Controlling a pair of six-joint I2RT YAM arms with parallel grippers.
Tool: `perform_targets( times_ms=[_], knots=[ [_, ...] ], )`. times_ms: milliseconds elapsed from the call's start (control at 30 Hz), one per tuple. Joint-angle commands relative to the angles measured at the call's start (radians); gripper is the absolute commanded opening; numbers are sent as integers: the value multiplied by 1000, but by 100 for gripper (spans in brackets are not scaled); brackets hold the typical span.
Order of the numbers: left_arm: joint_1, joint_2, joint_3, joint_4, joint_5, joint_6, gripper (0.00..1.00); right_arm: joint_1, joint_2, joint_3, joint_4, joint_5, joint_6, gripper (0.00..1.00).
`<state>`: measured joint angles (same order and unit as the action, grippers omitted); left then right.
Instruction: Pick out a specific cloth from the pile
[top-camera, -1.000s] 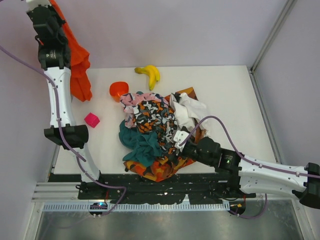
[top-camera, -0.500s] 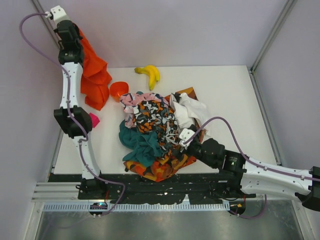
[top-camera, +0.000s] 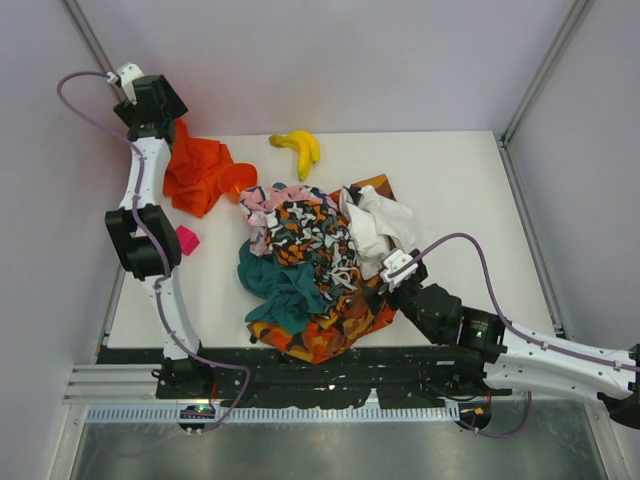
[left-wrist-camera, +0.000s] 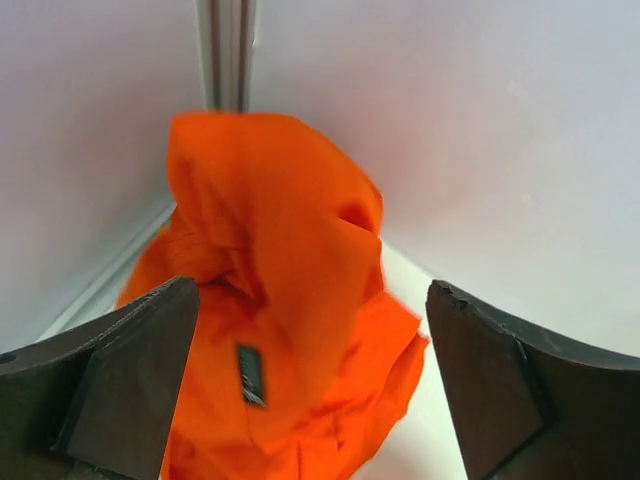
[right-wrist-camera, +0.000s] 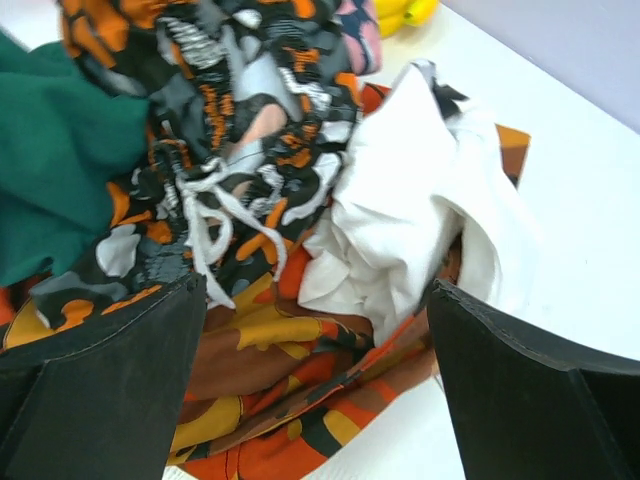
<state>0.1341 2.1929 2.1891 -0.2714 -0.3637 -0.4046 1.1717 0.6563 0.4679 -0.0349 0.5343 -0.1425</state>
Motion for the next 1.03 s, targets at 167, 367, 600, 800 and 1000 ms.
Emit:
perform_targets(
  times_ms=[167,367,600,800,1000],
  knots=[
    [-48,-425,-110,-181,-54,-43,100,-56,-72,142,-113,405,366,95],
    [-100,-877,-598,-425,270,-141,100,-372,-66,155,-238,181,576,95],
    [-274,-1471,-1399,-198,279,-229,100,-518,-30,198,-382,185,667,95],
    [-274,-1731,-1496,-388,141,-217,100,-518,-38,160,-422,184,659,95],
    [-274,-1857,-1490,-443,100,-220,100,-518,-73,107,-372,156,635,95]
  ],
)
